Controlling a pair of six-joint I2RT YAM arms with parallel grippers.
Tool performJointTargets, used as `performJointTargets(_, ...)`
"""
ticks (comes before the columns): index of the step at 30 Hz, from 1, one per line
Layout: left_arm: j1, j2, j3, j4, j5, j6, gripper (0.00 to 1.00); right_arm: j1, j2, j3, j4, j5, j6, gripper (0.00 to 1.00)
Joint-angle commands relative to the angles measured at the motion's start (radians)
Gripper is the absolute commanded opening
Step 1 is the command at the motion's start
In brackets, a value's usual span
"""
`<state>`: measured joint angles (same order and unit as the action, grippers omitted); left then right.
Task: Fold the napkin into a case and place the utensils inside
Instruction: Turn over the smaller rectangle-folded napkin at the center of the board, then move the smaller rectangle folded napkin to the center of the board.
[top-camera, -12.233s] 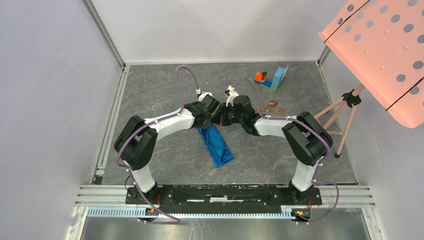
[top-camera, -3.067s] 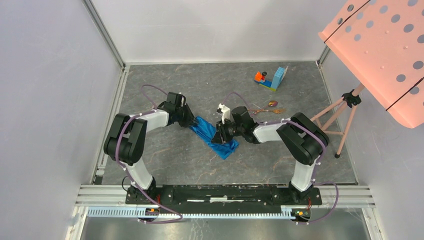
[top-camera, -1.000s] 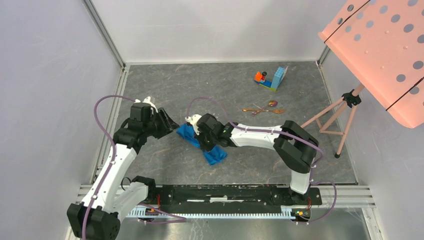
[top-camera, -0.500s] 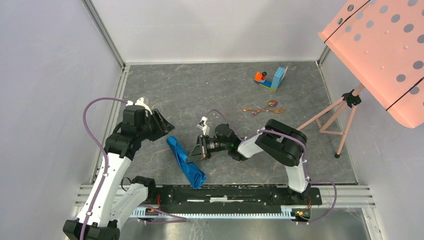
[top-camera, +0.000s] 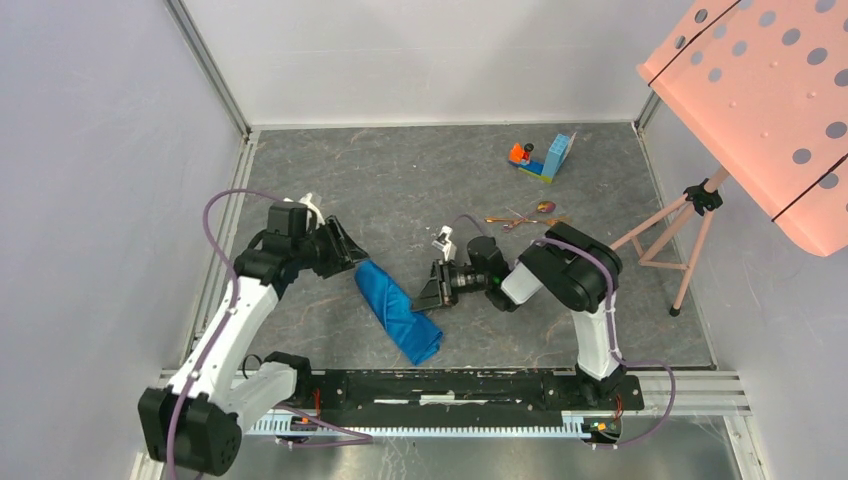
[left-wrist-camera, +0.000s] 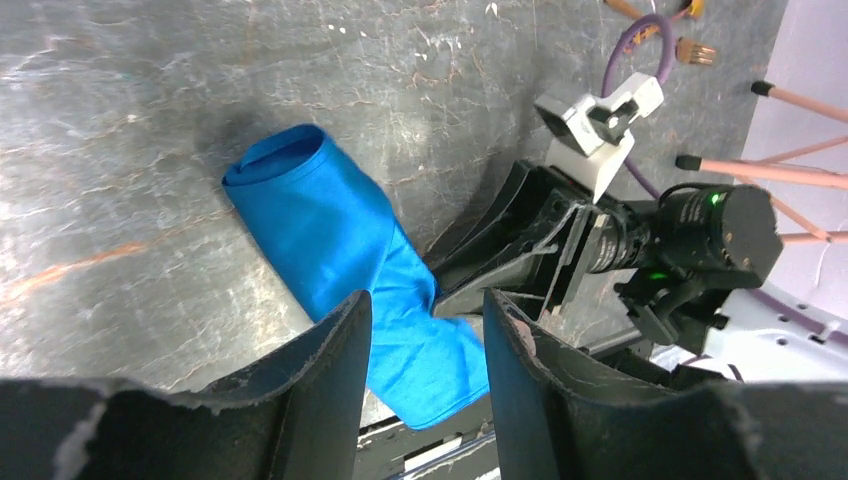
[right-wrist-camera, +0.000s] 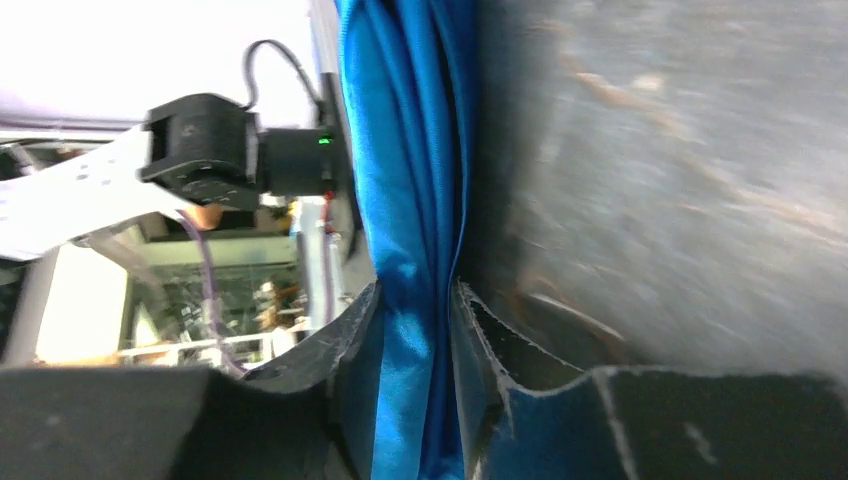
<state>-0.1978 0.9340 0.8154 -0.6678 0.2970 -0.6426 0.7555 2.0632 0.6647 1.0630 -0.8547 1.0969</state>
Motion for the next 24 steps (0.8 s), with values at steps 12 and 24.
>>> performJointTargets(12,-0.072,0.405,-0.04,0.475,0.179,-0.114,0.49,0.065,-0.559,0.115,-1.074,0.42,-0.845,0.56)
performJointTargets(24,-0.074,0.724,0.012,0.446,-0.055,0.016,0.45,0.249,-0.494,0.019,-0.982,0.475,-0.818,0.43)
